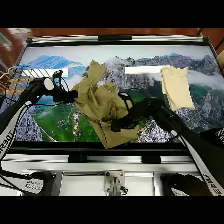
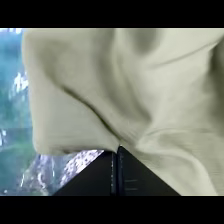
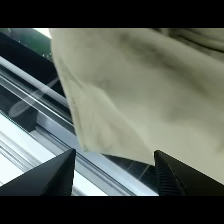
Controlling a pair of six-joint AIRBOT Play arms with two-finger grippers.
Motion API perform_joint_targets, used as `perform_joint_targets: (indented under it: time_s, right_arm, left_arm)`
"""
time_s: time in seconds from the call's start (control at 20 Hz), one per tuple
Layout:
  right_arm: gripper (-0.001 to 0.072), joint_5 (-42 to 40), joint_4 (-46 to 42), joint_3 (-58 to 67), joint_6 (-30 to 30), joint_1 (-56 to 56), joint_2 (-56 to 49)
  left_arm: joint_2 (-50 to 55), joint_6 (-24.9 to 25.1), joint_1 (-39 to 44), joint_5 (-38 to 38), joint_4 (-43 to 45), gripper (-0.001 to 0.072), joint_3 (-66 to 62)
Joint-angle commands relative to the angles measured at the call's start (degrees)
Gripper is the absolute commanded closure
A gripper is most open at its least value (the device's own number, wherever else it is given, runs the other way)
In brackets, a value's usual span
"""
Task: Fold the shirts.
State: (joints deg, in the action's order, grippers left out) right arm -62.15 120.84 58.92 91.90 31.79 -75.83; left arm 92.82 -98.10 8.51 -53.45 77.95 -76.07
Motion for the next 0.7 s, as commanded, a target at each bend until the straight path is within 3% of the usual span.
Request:
perform_joint_targets:
  time_s: [0.0, 0.35, 0.45, 0.55, 0.65]
  right_arm:
    - [0.0113, 5.46, 0.35, 0.00, 1.92, 6.21, -2.19]
    - [0.0113, 12.28, -0.17, 0.00, 1.77, 11.63, -7.56]
    - [0.0150, 14.71, -3.02, 0.00, 0.04, 11.47, -8.39]
    - [0.0644, 16.20, -7.69, 0.96, -2.58, 11.47, -7.98]
    - [0.0641, 14.97, -12.11, 3.80, -3.37, 11.47, -7.50]
  left_arm:
    - [-0.68, 3.13, 0.22, -2.19, 0.00, 0.0674, -3.26]
    - [-5.75, 4.66, 0.85, -3.08, 0.00, 0.0674, -3.91]
    - [-7.34, 4.66, 1.01, -3.04, -0.02, 0.0675, -3.91]
    - [-8.81, 4.66, 1.20, -2.58, -0.02, 0.0674, -3.93]
    - [-10.10, 4.68, 1.40, -1.95, -0.02, 0.0674, -4.48]
